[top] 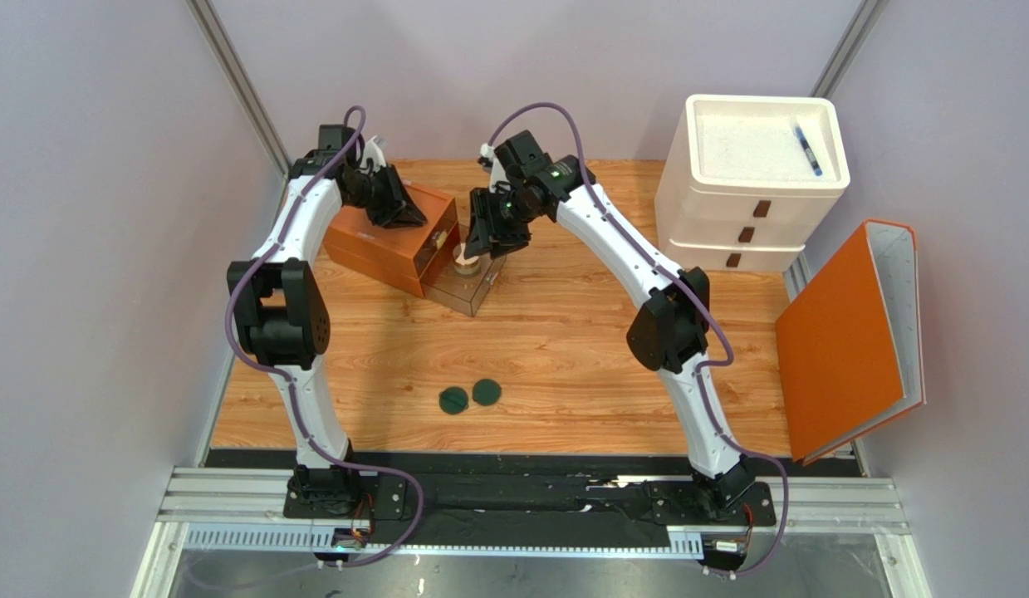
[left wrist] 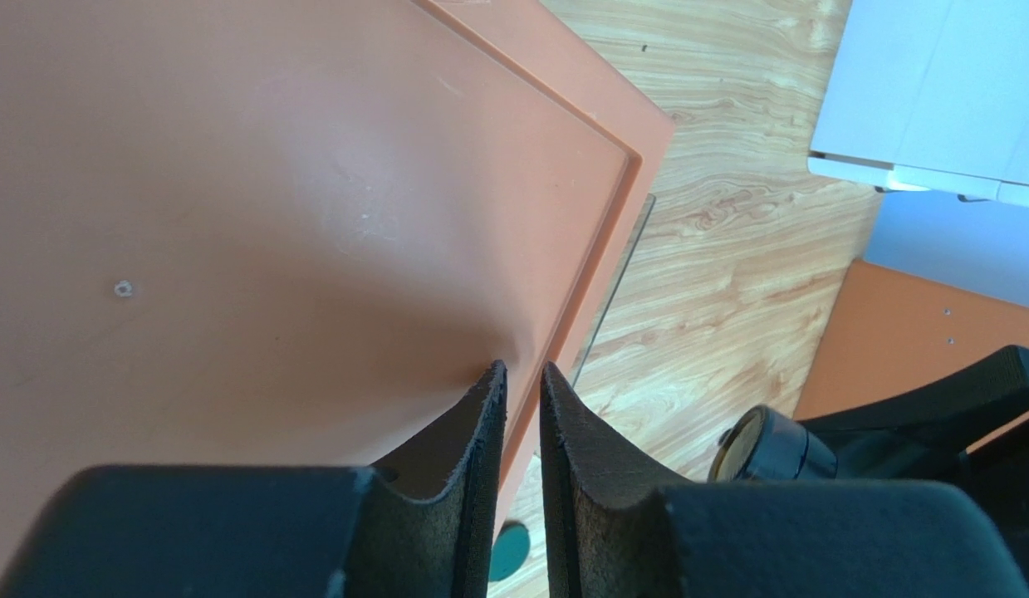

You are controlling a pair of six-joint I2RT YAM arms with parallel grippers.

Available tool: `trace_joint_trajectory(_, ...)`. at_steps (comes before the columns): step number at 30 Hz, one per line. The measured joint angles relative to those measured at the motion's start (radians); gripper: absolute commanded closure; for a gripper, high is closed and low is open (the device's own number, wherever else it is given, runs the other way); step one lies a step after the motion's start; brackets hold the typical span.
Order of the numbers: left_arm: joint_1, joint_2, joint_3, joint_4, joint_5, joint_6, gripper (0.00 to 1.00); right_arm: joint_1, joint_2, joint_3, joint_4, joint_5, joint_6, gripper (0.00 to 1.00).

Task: Organize the makeup

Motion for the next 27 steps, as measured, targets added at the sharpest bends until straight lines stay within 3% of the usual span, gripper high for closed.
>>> trace_joint_trajectory(9,0.0,-0.004,-0.027,0.039,0.032,-0.021,0.76,0.005,0.157,0.061,0.097,-0.116,0.113,0.88)
trace_joint_trajectory(12,0.0,-0.004,-0.028,0.043,0.035,-0.023,0.76,0.005,0.211,0.061,0.105,-0.135,0.141,0.78)
trace_joint_trajectory(13,0.0,-0.004,-0.028,0.043,0.035,-0.024,0.76,0.005,0.228,0.061,0.106,-0.145,0.151,0.67)
trace_joint_trajectory(16,0.0,-0.004,-0.028,0.043,0.035,-0.026,0.76,0.005,0.242,0.061,0.124,-0.169,0.172,0.51)
trace_joint_trajectory(22,0.0,-0.004,-0.028,0.043,0.035,-0.027,0.75,0.005,0.242,0.061,0.126,-0.179,0.18,0.39)
trace_joint_trajectory(27,0.0,-0.004,-0.028,0.042,0.035,-0.029,0.75,0.005,0.242,0.063,0.13,-0.187,0.183,0.37)
